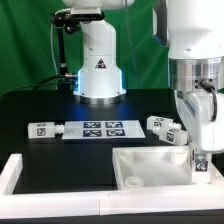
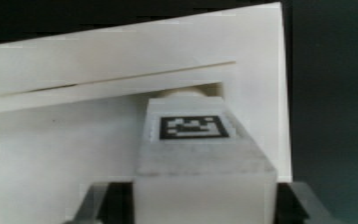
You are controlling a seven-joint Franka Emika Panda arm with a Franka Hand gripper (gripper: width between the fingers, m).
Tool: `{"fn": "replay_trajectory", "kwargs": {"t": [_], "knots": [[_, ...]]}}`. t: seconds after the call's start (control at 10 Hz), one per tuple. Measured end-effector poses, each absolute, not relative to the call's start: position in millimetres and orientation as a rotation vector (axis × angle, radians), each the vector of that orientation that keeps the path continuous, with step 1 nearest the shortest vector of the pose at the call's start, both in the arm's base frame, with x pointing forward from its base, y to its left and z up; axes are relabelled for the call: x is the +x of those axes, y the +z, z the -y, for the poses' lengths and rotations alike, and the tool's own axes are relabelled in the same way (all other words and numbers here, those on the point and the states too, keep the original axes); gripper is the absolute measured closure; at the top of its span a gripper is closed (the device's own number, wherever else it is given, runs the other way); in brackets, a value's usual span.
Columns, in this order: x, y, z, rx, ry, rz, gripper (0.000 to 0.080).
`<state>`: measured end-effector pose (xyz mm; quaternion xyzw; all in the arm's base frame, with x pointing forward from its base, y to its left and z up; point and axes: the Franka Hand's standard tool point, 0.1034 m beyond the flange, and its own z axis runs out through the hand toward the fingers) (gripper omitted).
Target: Assemble one leg
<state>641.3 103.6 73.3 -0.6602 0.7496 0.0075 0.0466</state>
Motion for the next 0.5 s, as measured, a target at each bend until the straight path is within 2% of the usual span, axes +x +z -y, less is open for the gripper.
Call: {"fn": "replay_trajectory", "kwargs": {"t": [0.1, 0.2, 0.3, 0.4, 0.5], "knots": [[641.3, 73.3, -103.6, -2.045, 0.021, -2.26, 0.0441], [641.3, 73.3, -103.8, -2.054, 0.02, -2.253, 0.0258], [641.2, 74.1, -104.8, -2.298, -0.001, -2.023, 0.0258], [640.5, 72.4, -108.0, -2.527, -0.014, -1.725, 0.0172], [639.6, 70.0, -108.8, -2.673, -0.015, -1.485, 0.0156]]}}
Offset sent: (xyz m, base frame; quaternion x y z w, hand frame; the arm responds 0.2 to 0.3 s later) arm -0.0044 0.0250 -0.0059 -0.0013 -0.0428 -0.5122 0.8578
